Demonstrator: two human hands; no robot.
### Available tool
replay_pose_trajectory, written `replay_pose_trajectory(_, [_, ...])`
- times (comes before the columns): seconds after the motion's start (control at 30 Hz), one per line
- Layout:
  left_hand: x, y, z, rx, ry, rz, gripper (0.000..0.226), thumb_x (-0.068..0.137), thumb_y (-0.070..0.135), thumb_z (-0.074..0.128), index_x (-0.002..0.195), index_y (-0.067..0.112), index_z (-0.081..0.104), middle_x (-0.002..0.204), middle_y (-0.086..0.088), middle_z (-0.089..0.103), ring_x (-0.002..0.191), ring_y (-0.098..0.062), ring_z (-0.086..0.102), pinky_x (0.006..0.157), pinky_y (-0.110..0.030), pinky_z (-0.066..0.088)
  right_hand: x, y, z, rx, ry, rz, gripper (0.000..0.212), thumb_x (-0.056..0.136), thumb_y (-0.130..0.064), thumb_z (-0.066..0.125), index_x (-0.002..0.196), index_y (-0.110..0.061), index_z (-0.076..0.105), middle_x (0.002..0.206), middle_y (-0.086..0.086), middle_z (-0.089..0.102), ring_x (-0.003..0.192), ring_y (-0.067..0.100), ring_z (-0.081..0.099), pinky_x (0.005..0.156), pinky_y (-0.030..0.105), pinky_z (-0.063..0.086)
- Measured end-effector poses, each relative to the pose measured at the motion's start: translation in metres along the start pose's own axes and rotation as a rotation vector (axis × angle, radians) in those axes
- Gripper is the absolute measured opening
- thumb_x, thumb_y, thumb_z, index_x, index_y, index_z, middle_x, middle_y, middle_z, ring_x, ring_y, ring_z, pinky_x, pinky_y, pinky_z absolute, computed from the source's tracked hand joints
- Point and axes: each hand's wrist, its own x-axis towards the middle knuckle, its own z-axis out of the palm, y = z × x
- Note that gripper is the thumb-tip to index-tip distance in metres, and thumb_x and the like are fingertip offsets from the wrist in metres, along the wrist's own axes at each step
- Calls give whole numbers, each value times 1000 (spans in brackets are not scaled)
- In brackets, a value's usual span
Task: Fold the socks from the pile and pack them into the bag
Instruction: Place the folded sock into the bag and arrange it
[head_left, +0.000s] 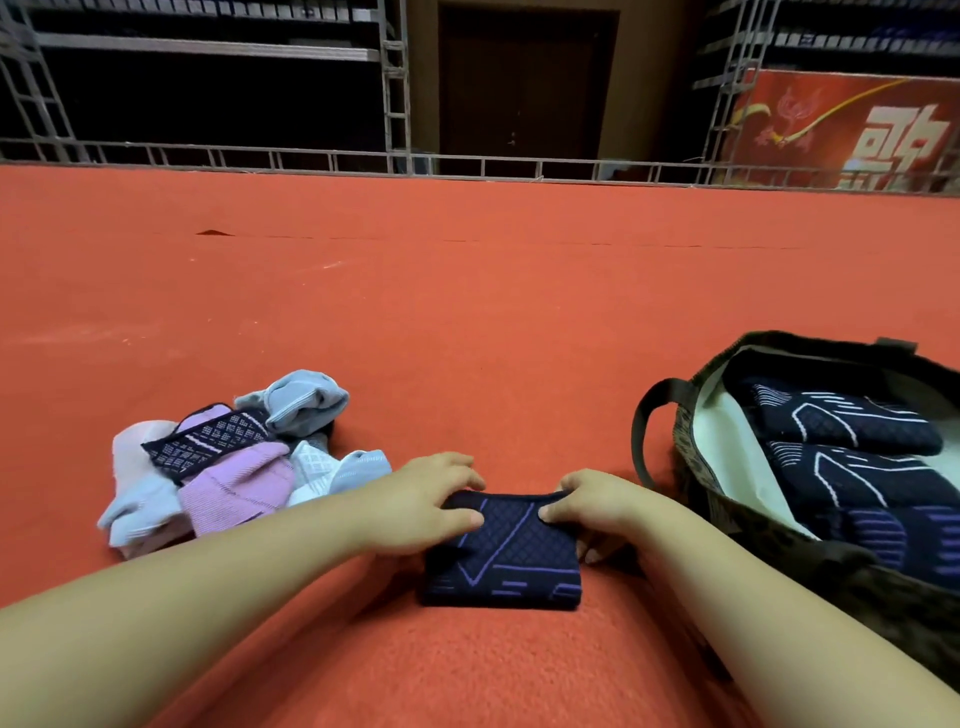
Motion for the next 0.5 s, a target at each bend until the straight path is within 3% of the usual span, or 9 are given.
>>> replay_pose_trajectory(0.1, [-10, 9, 7, 6, -203, 75, 41, 99, 29, 44, 137, 13, 47, 148, -4, 39, 139, -13, 27, 104, -10, 15, -9, 8, 6, -188, 372, -194, 34, 80, -41, 69, 91, -19, 45, 81, -1, 59, 64, 14, 56, 61, 31, 43])
replay_pose_trajectory(0.17, [-14, 7, 10, 13, -260, 72, 43, 100, 31, 41, 141, 16, 42, 154, -4, 29, 143, -11, 18, 102, -8, 9, -27, 15, 14, -214, 503, -459, 30, 74, -47, 69, 84, -28, 47, 86, -9, 55, 74, 7, 53, 69, 27, 42])
replay_pose_trajectory(0.23, [-16, 3, 13, 1, -266, 73, 45, 100, 33, 41, 143, 18, 39, 156, -4, 23, 144, -10, 14, 102, -9, 6, -43, 24, 23, -341, 425, -664, 29, 70, -58, 62, 79, -33, 51, 90, -15, 53, 86, 2, 49, 80, 25, 42])
replay_pose_trajectory(0.33, [-14, 2, 13, -7, -281, 55, 44, 100, 31, 41, 142, 18, 40, 156, -3, 25, 144, -8, 14, 100, -7, 5, -50, 38, 33, -607, 319, -690, 45, 67, -70, 52, 90, -33, 61, 102, -18, 53, 99, 5, 47, 90, 26, 40])
replay_pose_trajectory(0.5, [-12, 5, 14, 39, -289, 75, 46, 100, 33, 42, 142, 15, 40, 155, -5, 26, 144, -9, 16, 102, -9, 9, -46, 46, 38, -745, 412, -767, 41, 72, -63, 51, 90, -29, 63, 101, -13, 59, 97, 14, 55, 84, 33, 47])
